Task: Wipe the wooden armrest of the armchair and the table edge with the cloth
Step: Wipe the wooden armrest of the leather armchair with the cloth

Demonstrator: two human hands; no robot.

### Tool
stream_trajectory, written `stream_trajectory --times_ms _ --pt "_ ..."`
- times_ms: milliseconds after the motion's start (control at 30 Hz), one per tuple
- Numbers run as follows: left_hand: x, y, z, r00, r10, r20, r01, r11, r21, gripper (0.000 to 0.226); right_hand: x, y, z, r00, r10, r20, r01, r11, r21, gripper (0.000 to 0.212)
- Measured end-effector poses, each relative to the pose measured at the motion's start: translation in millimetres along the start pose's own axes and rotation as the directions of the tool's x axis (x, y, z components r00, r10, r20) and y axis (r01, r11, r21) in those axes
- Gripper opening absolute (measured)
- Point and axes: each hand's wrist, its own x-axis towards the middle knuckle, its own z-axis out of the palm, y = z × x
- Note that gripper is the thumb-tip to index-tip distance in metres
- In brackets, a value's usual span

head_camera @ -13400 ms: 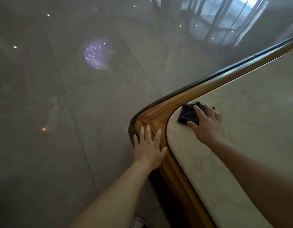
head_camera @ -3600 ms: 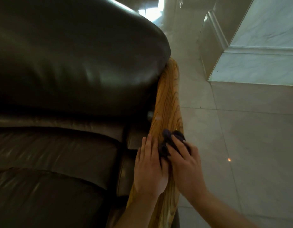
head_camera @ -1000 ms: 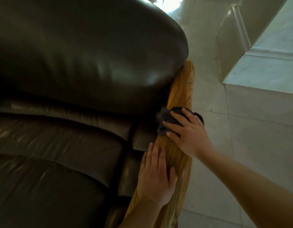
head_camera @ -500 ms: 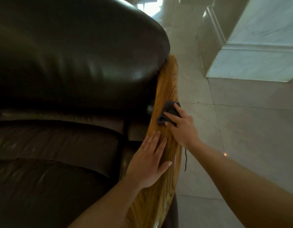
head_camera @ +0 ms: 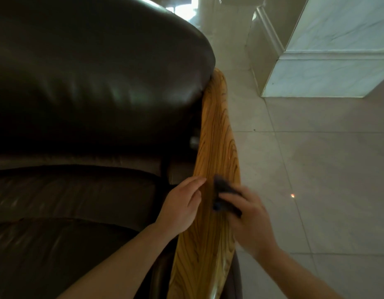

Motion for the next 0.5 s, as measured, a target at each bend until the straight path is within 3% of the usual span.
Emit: stream_trajectory --times_ms 67,133,167,200,233,267,333,500 --pt "0 6 -1 0.995 -0.084 -0.056 0.069 0.973 -0.222 0.036 17 -17 -1 0.997 0.042 0.065 -0.047 0.997 0.068 0.045" --pt "0 11 -1 0.983 -0.17 -0.066 0.131 0.91 -0.392 0.034 5 -24 10 0.966 -0.081 0.247 0.116 0.984 -0.132 0.05" --pt "0 12 -1 0.978 -0.201 -0.053 0.16 0.89 -0.426 0.035 -8 -19 19 0.913 -0.204 0.355 0.307 0.914 -0.264 0.049" --pt "0 11 0 0.976 -0.214 -0.042 0.174 0.881 -0.439 0.037 -20 -11 27 0.812 -0.318 0.489 0.511 0.792 -0.334 0.047" --pt "0 10 0 0.976 -0.215 -0.039 0.176 0.877 -0.448 0.041 -26 0 33 0.701 -0.391 0.596 0.666 0.657 -0.353 0.044" --pt "1 9 0 0.976 -0.215 -0.036 0.176 0.872 -0.457 0.046 -22 9 35 0.638 -0.431 0.638 0.741 0.568 -0.358 0.043" --pt "5 5 -3 0.974 -0.223 -0.031 0.18 0.857 -0.483 0.052 7 19 38 0.657 -0.454 0.602 0.737 0.554 -0.386 0.043" --pt "22 1 -15 0.972 -0.232 -0.043 0.187 0.87 -0.457 0.036 90 5 38 0.829 -0.344 0.441 0.539 0.704 -0.463 0.043"
